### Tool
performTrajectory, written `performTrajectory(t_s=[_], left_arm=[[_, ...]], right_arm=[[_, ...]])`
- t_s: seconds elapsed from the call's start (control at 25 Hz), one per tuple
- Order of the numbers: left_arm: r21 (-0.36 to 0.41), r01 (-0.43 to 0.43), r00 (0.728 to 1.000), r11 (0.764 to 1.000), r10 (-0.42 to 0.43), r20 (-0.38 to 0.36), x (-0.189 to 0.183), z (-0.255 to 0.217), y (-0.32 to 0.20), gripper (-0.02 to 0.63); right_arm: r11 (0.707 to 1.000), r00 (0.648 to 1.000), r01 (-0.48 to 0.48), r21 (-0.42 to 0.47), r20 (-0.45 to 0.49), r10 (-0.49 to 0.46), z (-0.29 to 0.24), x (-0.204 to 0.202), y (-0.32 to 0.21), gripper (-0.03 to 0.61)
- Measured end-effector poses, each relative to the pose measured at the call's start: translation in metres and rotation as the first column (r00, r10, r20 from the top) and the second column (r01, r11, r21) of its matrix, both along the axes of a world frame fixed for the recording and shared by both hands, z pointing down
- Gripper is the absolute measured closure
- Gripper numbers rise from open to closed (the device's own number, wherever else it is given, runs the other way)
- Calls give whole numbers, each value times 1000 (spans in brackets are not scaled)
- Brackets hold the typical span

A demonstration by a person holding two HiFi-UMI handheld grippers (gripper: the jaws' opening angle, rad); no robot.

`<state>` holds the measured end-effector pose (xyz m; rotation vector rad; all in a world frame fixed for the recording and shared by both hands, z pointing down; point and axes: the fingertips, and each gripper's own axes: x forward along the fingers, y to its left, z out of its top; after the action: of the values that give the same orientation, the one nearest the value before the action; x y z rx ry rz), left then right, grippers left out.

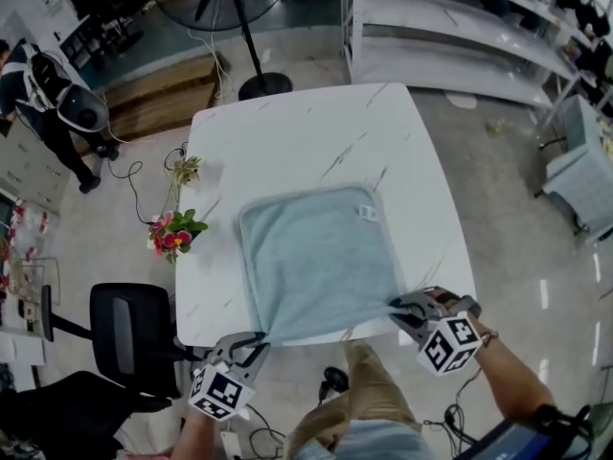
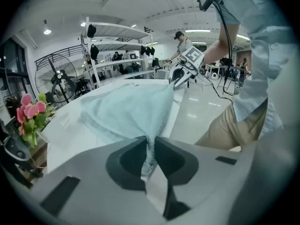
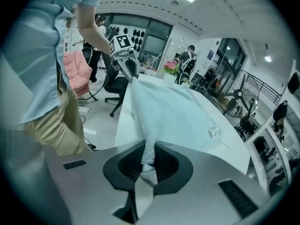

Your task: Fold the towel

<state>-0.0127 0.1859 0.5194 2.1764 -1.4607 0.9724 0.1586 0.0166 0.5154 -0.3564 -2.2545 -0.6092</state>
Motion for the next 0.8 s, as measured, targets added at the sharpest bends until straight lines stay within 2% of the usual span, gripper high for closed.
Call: performTrajectory(t_s=[0.24,0.44,0.64,0.8], left_arm=[[48,4,1000,999,-4,3,0,-33,0,560],[100,5,999,995,-9,36,-6,-71,-16,560],[142,31,999,989,-36,31,-17,-102,-39,560],[144,60,997,988,-65,32,-29,-116,-55,558]], right_arm=[[1000,999,-20,-4,46,20,-27,0,2,537],[998,994,-58,-29,93,60,-63,-5,-14,538],[994,984,-89,-70,146,98,-91,-14,-35,538],[990,978,-98,-97,174,114,-103,-23,-51,538]])
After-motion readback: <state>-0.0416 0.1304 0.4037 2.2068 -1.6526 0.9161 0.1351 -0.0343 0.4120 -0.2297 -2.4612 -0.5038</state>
